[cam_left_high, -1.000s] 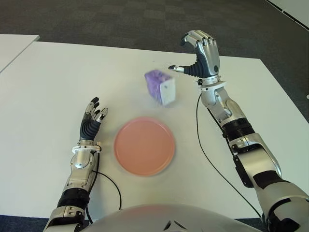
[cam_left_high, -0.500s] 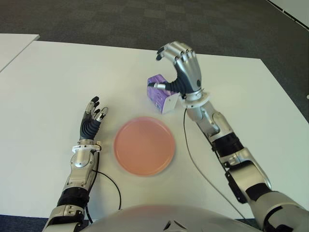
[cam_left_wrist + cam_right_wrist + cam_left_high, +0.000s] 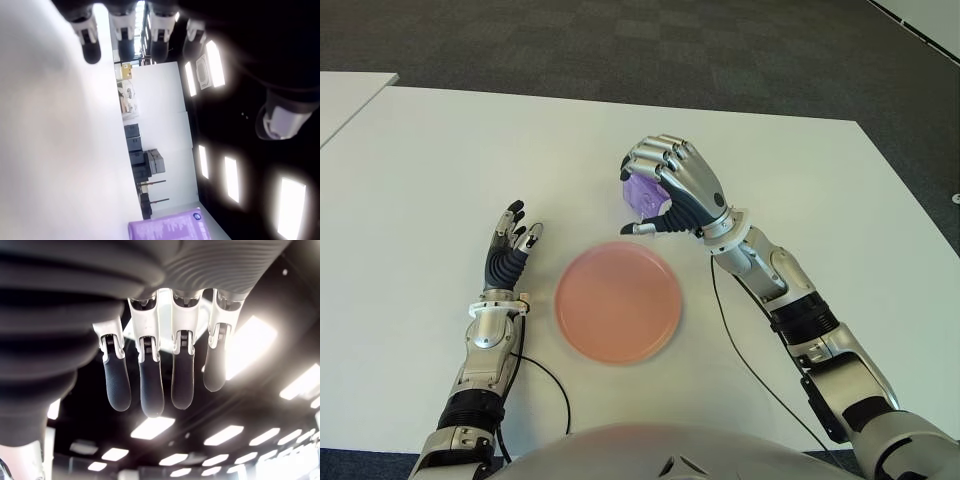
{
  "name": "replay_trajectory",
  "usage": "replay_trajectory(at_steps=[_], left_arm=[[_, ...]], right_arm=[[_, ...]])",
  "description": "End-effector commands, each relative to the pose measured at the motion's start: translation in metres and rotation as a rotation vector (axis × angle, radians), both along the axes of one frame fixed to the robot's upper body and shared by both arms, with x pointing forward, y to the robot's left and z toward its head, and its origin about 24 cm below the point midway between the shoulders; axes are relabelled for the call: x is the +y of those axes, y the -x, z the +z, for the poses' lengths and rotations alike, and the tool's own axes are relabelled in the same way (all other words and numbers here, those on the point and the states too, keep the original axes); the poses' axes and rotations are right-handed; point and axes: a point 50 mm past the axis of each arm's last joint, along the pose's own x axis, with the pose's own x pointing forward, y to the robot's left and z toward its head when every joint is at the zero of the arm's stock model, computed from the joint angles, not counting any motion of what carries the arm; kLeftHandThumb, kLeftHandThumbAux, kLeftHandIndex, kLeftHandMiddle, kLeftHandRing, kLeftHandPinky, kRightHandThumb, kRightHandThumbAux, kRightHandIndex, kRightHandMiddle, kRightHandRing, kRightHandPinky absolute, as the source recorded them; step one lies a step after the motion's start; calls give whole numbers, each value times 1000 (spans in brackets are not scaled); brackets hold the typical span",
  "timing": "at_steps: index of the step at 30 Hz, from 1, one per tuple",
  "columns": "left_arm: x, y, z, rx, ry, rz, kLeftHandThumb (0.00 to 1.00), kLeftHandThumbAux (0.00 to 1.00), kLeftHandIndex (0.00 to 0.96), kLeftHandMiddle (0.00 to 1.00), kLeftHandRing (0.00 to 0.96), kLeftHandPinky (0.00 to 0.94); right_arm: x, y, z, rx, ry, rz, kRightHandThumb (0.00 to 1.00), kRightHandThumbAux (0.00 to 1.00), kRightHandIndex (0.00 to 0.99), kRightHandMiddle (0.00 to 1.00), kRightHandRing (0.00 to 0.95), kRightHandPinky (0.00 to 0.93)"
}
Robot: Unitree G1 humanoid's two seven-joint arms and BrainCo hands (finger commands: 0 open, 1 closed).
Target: Put the tissue paper into the plate.
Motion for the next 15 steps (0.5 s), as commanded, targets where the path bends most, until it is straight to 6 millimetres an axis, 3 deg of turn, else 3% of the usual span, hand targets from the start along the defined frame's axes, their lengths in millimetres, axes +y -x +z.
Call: replay_trajectory(at_steps=[1, 6, 15], left_arm=[[-3, 24, -26, 129, 5, 6, 0, 433, 0, 0, 0, 0], [-2, 24, -26, 131, 7, 7, 0, 432, 0, 0, 0, 0], [-3, 23, -28, 137, 12, -10, 0, 434, 0, 0, 0, 0]], right_arm=[[-5, 6, -16, 91, 47, 17, 750, 703, 443, 829, 841, 837], [-9, 3, -18, 145, 71, -1, 751, 704, 443, 834, 843, 846], [-21, -24, -14, 82, 18, -167, 749, 706, 442, 835, 839, 841]])
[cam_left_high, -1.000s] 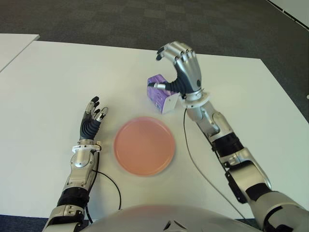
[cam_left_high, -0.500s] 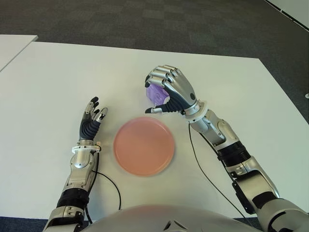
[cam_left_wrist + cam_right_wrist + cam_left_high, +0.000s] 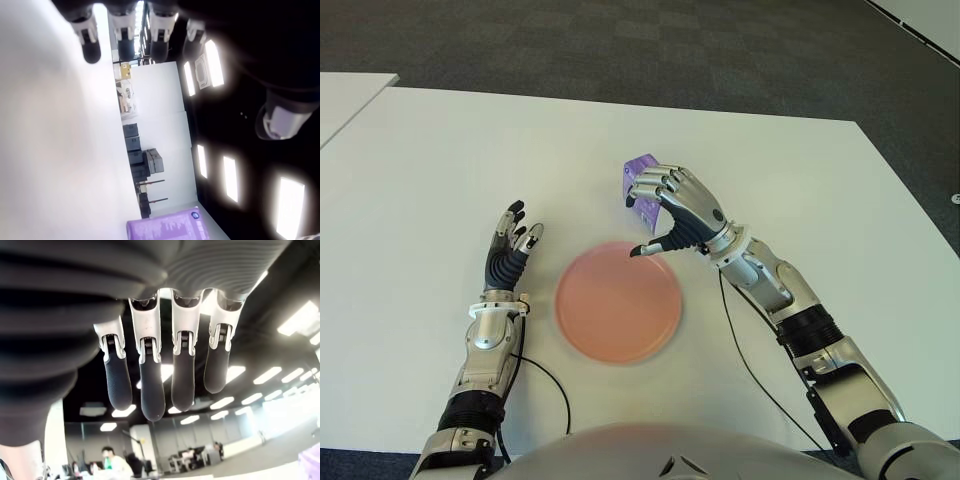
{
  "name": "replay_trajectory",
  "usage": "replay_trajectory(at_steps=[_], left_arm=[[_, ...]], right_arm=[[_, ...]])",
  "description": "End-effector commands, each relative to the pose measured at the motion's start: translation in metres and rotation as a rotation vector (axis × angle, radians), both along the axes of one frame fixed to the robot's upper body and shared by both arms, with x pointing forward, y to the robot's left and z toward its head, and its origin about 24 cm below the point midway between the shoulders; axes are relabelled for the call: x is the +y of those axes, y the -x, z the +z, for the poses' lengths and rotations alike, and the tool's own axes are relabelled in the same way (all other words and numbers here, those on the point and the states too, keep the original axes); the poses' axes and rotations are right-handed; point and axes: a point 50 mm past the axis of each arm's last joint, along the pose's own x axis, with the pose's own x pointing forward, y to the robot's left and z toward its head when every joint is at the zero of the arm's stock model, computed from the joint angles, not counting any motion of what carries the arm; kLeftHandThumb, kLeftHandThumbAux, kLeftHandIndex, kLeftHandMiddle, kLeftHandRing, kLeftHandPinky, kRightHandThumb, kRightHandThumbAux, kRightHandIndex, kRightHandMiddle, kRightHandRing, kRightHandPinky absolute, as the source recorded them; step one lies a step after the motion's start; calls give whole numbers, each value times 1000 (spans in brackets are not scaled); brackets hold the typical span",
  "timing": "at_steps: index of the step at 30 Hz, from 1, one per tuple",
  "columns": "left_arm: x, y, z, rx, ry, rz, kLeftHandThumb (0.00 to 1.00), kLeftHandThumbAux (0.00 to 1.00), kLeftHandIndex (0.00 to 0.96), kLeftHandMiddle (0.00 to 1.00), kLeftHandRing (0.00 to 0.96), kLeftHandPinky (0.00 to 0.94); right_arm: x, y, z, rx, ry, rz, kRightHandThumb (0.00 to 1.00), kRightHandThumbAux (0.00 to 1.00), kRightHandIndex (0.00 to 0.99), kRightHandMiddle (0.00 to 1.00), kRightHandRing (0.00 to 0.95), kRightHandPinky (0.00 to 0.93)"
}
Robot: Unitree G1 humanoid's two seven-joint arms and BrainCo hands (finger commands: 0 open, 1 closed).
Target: Put the tissue paper into the plate.
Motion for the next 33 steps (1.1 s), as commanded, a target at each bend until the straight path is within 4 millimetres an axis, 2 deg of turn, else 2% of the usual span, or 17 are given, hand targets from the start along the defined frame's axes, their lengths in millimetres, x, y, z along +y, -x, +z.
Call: replay_trajectory(at_steps=[1, 4, 5, 6, 7, 8, 9, 10, 12, 16, 19, 25, 33], left_arm=[[-3, 22, -28, 139, 13, -12, 0, 433, 0, 0, 0, 0], [-3, 22, -28, 139, 16, -15, 0, 433, 0, 0, 0, 0], [-3, 22, -28, 139, 17, -15, 0, 432, 0, 0, 0, 0], [-3, 22, -28, 137, 17, -15, 0, 432, 0, 0, 0, 0], [-3, 22, -28, 136, 17, -14, 0, 430, 0, 0, 0, 0], [-3, 22, -28, 136, 17, -14, 0, 429, 0, 0, 0, 0], [-3, 22, -28, 135, 18, -14, 0, 427, 0, 0, 0, 0], [-3, 22, -28, 135, 19, -14, 0, 425, 0, 0, 0, 0], [-4, 22, -28, 135, 20, -14, 0, 422, 0, 0, 0, 0], [-3, 23, -28, 138, 14, -9, 0, 419, 0, 0, 0, 0], [-2, 23, -28, 139, 12, -6, 0, 420, 0, 0, 0, 0], [0, 23, -29, 143, 12, 6, 0, 435, 0, 0, 0, 0], [1, 23, -30, 146, 10, 7, 0, 445, 0, 0, 0, 0]], right_arm=[[-9, -19, 4, -52, -68, -131, 748, 706, 442, 825, 825, 822], [-16, -35, 9, -90, -158, -245, 738, 706, 439, 786, 778, 751], [-18, -39, 10, -97, -179, -277, 723, 707, 430, 647, 623, 594], [-19, -43, 7, -86, -184, -326, 713, 707, 425, 556, 522, 492], [-20, -45, 4, -78, -185, -359, 605, 613, 290, 388, 353, 328], [-21, -50, -1, -63, -180, -393, 566, 579, 241, 328, 293, 268], [-22, -53, -4, -54, -176, -415, 489, 508, 154, 210, 187, 172], [-23, -55, -5, -50, -175, -434, 440, 463, 98, 134, 120, 110], [-24, -58, -5, -51, -173, -473, 389, 409, 50, 68, 61, 56], [-26, -66, -6, -64, -180, -566, 296, 310, 10, 14, 12, 11], [-26, -68, -7, -72, -189, -595, 261, 278, 3, 4, 4, 3], [-26, -68, -9, -79, -250, -646, 202, 245, 0, 0, 0, 0], [-24, -69, -9, -6, -335, -700, 181, 232, 0, 0, 0, 0]])
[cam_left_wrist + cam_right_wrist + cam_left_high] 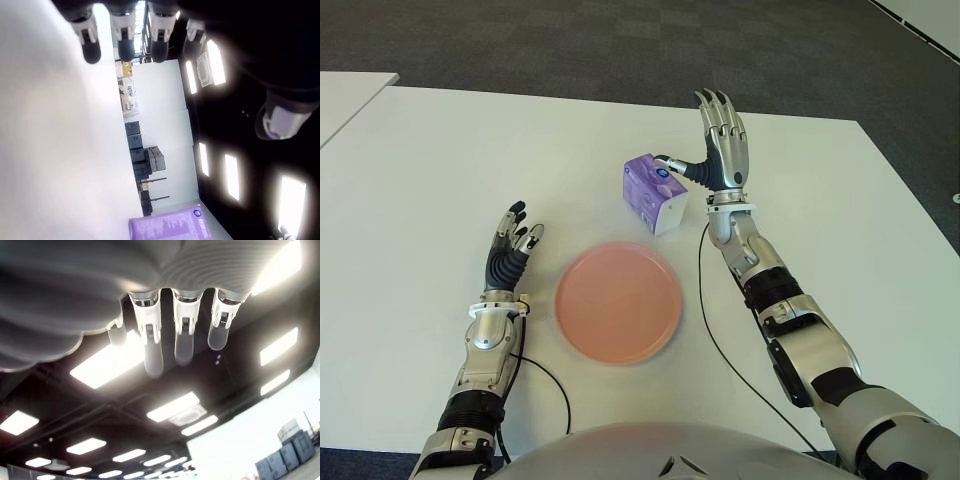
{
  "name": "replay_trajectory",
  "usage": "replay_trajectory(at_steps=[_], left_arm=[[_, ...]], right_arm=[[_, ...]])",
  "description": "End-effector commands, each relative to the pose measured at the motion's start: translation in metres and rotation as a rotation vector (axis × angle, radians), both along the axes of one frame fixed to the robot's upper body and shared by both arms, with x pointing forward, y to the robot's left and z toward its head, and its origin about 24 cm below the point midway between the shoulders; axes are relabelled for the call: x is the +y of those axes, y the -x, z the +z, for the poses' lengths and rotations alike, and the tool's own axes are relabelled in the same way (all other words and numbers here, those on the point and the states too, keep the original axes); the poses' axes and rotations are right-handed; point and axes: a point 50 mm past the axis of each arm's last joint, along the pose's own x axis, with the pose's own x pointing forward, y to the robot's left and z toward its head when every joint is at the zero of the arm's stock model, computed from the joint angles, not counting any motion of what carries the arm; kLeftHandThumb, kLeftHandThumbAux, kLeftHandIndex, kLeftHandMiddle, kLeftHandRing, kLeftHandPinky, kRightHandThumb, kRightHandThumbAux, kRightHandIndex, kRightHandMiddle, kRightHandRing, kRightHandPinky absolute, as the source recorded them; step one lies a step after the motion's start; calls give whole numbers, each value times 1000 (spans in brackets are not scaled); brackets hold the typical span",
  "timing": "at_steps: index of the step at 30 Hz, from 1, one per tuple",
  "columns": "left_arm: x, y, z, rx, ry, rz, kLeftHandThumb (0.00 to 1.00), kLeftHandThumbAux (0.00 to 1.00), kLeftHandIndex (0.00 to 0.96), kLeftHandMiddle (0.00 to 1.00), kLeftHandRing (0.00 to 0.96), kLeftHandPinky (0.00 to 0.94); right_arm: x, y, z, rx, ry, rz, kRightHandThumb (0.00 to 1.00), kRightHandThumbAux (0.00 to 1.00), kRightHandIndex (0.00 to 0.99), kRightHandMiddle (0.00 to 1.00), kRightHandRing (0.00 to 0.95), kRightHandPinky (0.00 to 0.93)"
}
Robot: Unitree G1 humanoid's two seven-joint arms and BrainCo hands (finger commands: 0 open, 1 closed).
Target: Put the tissue paper into the plate.
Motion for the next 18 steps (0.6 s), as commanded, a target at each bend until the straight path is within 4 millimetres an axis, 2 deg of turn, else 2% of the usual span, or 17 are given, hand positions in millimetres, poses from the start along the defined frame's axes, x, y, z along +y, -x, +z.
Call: replay_trajectory(at_steps=[1, 7, 18], left_arm=[[1, 23, -29, 138, 5, 16, 0, 444, 0, 0, 0, 0], [1, 23, -29, 141, 6, 17, 0, 443, 0, 0, 0, 0], [-1, 23, -30, 142, 7, 14, 0, 453, 0, 0, 0, 0]], right_arm=[[1, -2, -1, 65, -82, -42, 179, 234, 0, 0, 0, 0], [8, 0, -4, 156, -143, -49, 178, 247, 0, 0, 0, 0], [25, 7, -23, 298, -122, -34, 175, 286, 0, 0, 0, 0]])
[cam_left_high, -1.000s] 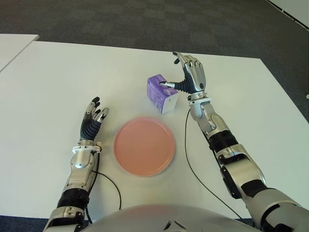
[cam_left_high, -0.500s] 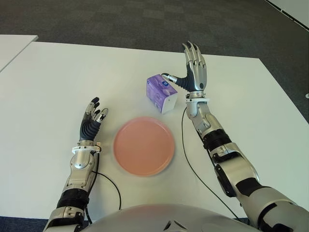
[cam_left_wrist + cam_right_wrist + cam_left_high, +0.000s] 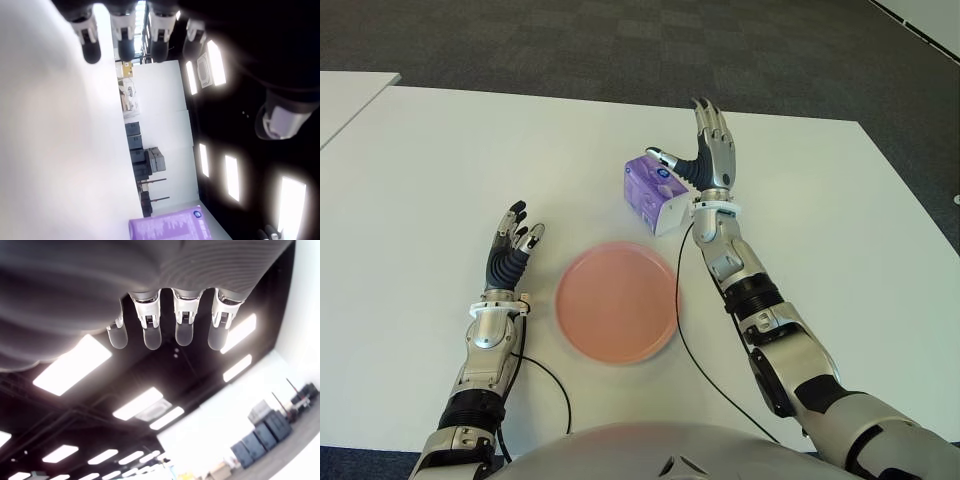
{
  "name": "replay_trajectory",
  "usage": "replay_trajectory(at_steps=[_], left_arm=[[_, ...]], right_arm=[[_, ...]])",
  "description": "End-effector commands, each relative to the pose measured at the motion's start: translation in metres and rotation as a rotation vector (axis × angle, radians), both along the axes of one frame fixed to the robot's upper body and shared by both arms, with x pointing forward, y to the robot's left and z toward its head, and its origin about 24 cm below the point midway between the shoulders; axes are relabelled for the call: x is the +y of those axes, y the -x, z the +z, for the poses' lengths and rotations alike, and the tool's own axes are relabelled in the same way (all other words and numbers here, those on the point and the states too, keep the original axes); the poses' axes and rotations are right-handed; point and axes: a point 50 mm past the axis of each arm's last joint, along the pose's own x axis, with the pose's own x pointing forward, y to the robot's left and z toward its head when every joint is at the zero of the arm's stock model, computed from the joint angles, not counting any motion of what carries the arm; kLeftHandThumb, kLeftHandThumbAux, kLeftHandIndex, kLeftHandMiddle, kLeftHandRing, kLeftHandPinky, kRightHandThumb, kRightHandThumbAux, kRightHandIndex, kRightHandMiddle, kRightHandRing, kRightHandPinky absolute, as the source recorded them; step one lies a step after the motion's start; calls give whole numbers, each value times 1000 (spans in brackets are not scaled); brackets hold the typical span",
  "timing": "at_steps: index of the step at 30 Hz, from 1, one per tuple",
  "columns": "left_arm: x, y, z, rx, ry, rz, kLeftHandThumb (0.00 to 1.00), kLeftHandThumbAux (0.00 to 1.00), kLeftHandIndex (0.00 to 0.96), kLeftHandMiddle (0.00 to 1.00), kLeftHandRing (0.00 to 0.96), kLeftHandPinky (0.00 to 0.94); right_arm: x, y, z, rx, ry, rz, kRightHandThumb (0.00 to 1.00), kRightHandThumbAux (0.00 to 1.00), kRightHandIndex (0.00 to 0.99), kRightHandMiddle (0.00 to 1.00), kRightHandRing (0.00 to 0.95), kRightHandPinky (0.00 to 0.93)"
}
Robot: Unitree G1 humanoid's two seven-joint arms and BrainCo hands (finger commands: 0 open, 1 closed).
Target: Put the tissue paper into the plate.
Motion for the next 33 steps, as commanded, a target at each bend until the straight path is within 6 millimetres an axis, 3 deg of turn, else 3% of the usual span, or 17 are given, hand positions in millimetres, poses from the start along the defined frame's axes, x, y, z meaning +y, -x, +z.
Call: replay_trajectory(at_steps=[1, 27, 33], left_arm=[[-1, 24, -30, 140, 7, 14, 0, 454, 0, 0, 0, 0], [-4, 22, -30, 148, 10, 13, 0, 443, 0, 0, 0, 0], [-4, 21, -30, 144, 5, 9, 0, 436, 0, 0, 0, 0]], right_arm=[[4, 4, -13, 85, 4, 3, 175, 289, 0, 0, 0, 0], [36, 15, -34, 339, 217, 146, 170, 329, 0, 0, 0, 0], [37, 7, -37, 377, 246, 141, 171, 336, 0, 0, 0, 0]])
